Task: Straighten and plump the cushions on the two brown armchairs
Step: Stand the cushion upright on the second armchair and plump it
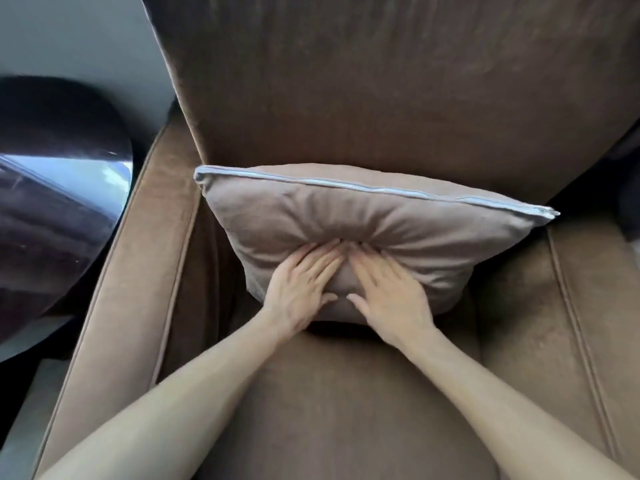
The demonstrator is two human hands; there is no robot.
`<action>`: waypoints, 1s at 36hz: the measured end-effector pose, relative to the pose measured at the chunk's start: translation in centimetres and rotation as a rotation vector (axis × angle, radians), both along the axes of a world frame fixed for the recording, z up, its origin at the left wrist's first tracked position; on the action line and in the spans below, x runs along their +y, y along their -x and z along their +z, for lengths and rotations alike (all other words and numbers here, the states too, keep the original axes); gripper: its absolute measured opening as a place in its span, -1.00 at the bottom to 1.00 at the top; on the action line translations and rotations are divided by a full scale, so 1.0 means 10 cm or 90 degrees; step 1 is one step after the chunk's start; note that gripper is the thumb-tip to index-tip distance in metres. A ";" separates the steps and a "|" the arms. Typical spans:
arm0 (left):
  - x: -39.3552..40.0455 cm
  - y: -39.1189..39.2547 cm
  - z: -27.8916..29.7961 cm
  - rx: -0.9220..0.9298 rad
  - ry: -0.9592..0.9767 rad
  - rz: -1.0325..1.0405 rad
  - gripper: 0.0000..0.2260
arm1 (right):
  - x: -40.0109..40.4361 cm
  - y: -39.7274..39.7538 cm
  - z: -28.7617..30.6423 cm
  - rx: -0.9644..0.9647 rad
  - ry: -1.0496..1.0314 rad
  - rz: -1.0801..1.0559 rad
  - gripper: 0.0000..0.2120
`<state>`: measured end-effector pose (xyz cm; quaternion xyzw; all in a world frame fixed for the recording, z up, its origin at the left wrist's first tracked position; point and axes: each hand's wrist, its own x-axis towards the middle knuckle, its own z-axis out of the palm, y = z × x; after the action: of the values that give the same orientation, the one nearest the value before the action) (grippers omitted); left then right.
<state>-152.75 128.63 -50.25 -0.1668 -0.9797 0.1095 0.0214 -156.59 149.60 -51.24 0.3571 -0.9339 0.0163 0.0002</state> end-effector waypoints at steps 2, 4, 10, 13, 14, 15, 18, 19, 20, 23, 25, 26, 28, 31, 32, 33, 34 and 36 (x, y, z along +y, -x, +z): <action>-0.10 0.12 0.01 -0.009 0.019 0.004 -0.26 | 0.15 0.19 -0.02 -0.007 -0.009 -0.013 -0.20; -0.16 0.17 0.01 -0.020 0.018 0.007 -0.29 | 0.29 0.27 -0.05 0.003 -0.044 -0.011 -0.22; -0.31 0.10 -0.04 -0.004 0.001 -0.004 -0.35 | 0.69 0.31 -0.09 0.032 -0.097 -0.028 -0.29; -0.41 0.04 -0.06 -0.002 0.007 -0.007 -0.37 | 0.80 0.26 -0.10 0.058 -0.112 -0.030 -0.31; -0.43 0.01 -0.06 -0.002 0.007 -0.007 -0.38 | 0.82 0.24 -0.10 0.061 -0.118 -0.031 -0.31; -0.46 -0.03 -0.07 -0.003 0.008 -0.006 -0.38 | 0.85 0.22 -0.11 0.060 -0.126 -0.029 -0.31; -0.50 -0.15 -0.08 -0.001 0.005 0.002 -0.37 | 0.87 0.13 -0.07 0.057 -0.146 -0.029 -0.30; -0.48 -0.19 -0.08 -0.002 -0.001 0.006 -0.37 | 0.86 0.08 -0.04 0.054 -0.152 -0.035 -0.31; -0.45 -0.24 -0.07 0.003 -0.011 0.011 -0.36 | 0.84 0.02 0.00 0.052 -0.156 -0.046 -0.31; -0.26 -0.42 -0.04 0.038 -0.053 0.034 -0.36 | 0.72 -0.22 0.12 0.058 -0.149 -0.074 -0.30; -0.08 -0.54 -0.03 0.057 -0.081 0.034 -0.35 | 0.57 -0.42 0.16 0.089 -0.118 -0.052 -0.29; 0.02 -0.60 -0.04 0.060 -0.094 0.024 -0.34 | 0.48 -0.52 0.15 0.109 -0.089 -0.013 -0.30; 0.22 -0.71 -0.10 0.055 -0.115 -0.006 -0.36 | 0.25 -0.69 0.08 0.119 -0.029 0.087 -0.28; 0.39 -0.79 -0.23 -0.005 -0.095 0.003 -0.43 | -0.02 -0.80 -0.10 0.047 -0.015 0.142 -0.25; 0.38 -0.77 -0.29 -0.026 -0.081 0.018 -0.43 | -0.05 -0.76 -0.16 0.022 -0.026 0.137 -0.26; 0.33 -0.72 -0.34 -0.049 -0.063 0.030 -0.43 | -0.05 -0.68 -0.23 -0.001 -0.037 0.126 -0.27; 0.25 -0.65 -0.39 -0.074 -0.046 0.036 -0.42 | -0.03 -0.57 -0.29 -0.023 -0.047 0.111 -0.27; 0.04 -0.45 -0.43 -0.125 -0.009 0.042 -0.38 | 0.08 -0.31 -0.37 -0.053 -0.066 0.076 -0.26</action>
<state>-148.28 129.06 -54.53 -0.1445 -0.9827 0.0862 -0.0771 -153.47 150.44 -54.99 0.4109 -0.9097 -0.0172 -0.0576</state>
